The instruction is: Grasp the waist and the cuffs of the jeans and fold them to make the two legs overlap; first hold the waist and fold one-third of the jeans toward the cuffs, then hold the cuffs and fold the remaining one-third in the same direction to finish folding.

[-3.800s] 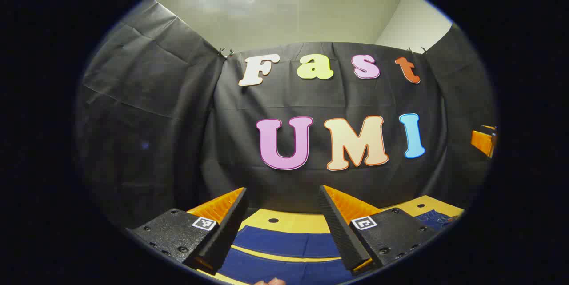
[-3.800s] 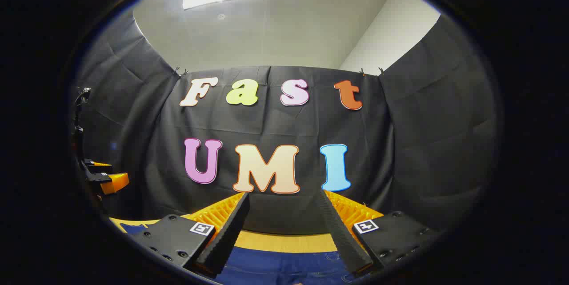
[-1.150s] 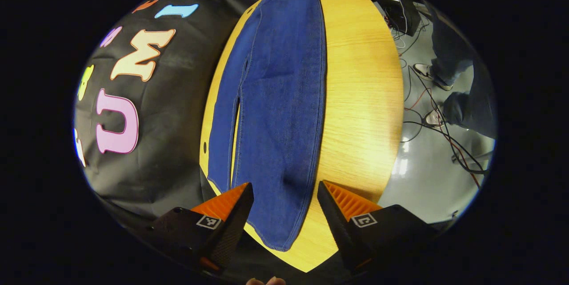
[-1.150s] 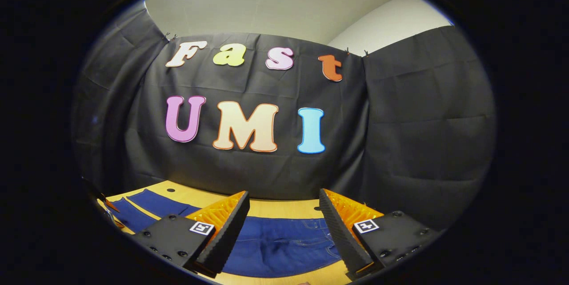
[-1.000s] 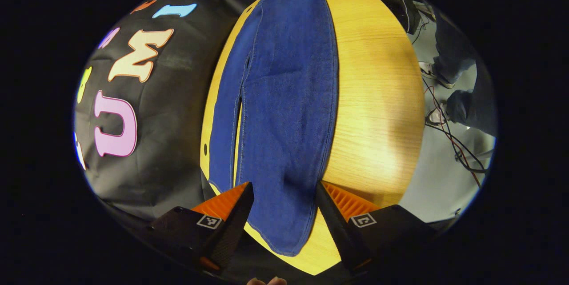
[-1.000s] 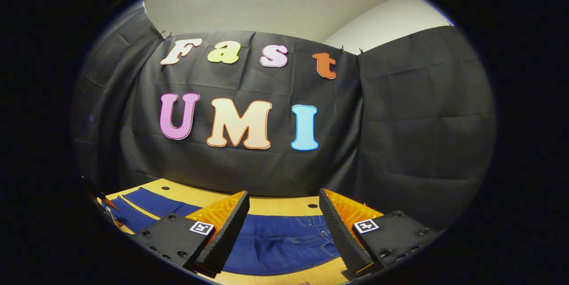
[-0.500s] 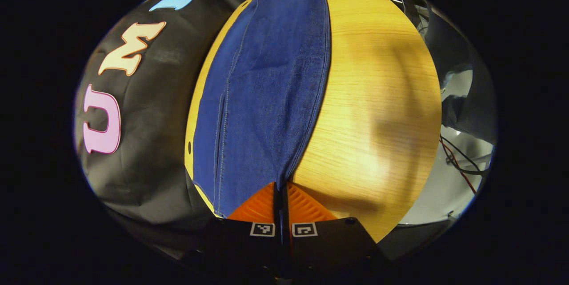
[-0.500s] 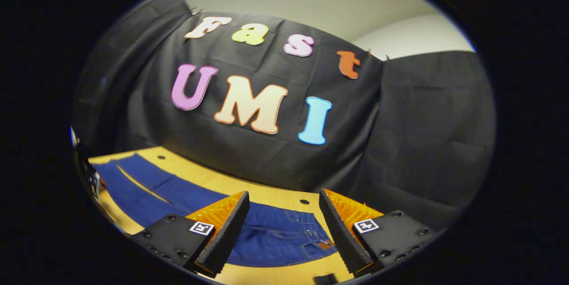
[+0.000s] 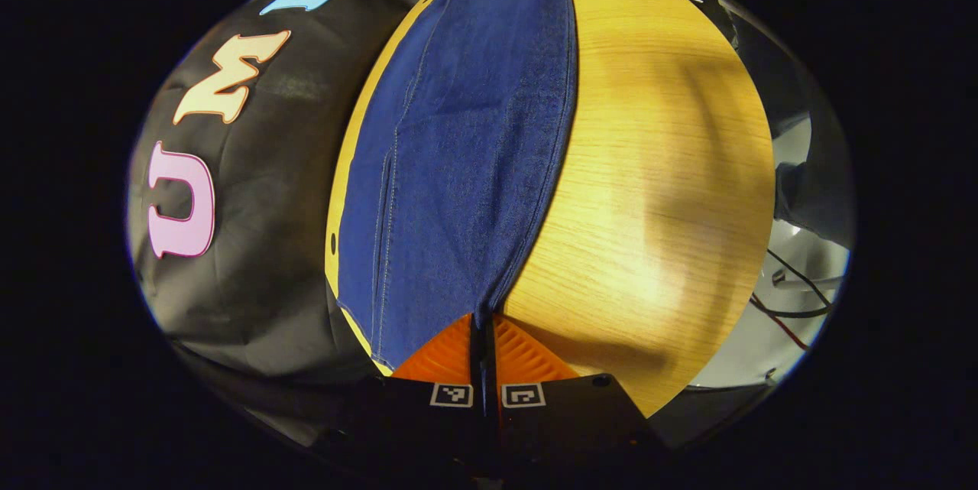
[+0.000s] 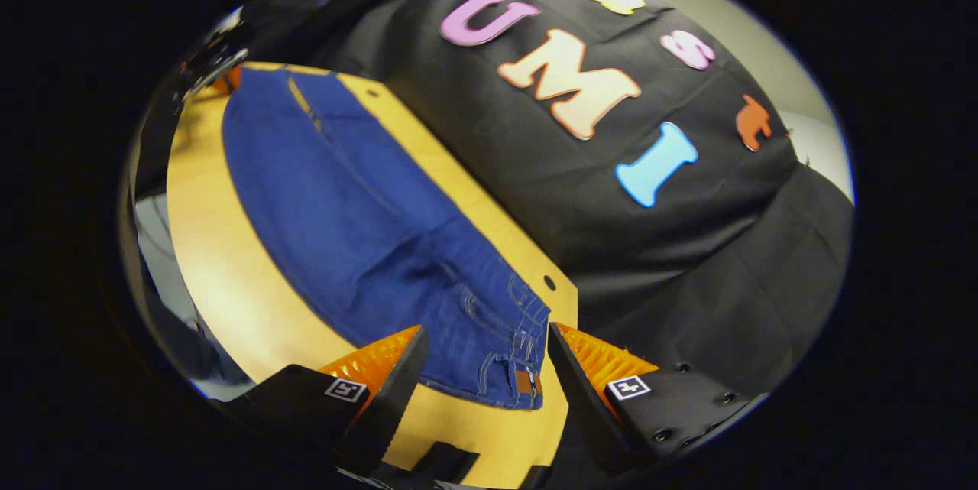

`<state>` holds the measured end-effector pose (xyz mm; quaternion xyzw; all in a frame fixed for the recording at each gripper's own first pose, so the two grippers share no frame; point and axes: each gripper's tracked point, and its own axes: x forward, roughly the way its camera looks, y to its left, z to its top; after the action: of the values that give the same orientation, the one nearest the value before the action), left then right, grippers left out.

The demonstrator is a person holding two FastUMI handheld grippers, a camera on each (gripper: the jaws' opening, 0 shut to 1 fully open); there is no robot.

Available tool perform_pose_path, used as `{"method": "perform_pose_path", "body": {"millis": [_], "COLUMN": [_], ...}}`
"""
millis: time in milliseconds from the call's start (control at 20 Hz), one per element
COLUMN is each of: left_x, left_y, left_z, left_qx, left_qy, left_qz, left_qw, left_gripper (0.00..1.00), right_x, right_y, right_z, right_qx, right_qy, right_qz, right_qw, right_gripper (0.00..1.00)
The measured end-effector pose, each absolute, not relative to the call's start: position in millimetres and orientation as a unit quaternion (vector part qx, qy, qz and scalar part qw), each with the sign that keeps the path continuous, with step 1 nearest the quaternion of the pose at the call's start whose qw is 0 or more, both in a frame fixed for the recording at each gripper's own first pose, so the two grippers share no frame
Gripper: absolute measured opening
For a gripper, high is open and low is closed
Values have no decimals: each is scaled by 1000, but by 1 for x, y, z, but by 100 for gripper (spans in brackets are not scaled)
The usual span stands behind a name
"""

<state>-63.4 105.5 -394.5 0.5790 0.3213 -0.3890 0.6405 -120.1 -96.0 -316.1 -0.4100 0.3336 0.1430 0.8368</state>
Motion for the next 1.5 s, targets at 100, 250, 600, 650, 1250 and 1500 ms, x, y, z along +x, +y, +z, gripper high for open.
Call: {"method": "perform_pose_path", "body": {"millis": [100,250,600,650,1250,1500], "left_x": [-64,-64,-64,-64,-49,2], "left_y": [107,107,108,108,108,105], "left_z": [-395,-393,-393,-393,-378,-331], "left_qx": [578,582,574,571,513,492], "left_qy": [329,336,360,365,415,397], "left_qz": [-384,-376,-365,-364,-329,-270], "left_qw": [641,638,638,639,675,726], "left_gripper": [0,0,0,0,0,0], "right_x": [-127,-135,-130,-124,-82,-15], "right_y": [-104,-118,-139,-142,-140,-136], "right_z": [-346,-388,-434,-438,-430,-383], "right_qx": [-442,-477,-536,-539,-513,-485], "right_qy": [354,383,395,399,410,363], "right_qz": [183,231,275,270,206,131], "right_qw": [803,757,694,690,725,785], "right_gripper": [98,99,94,94,3,3]}}
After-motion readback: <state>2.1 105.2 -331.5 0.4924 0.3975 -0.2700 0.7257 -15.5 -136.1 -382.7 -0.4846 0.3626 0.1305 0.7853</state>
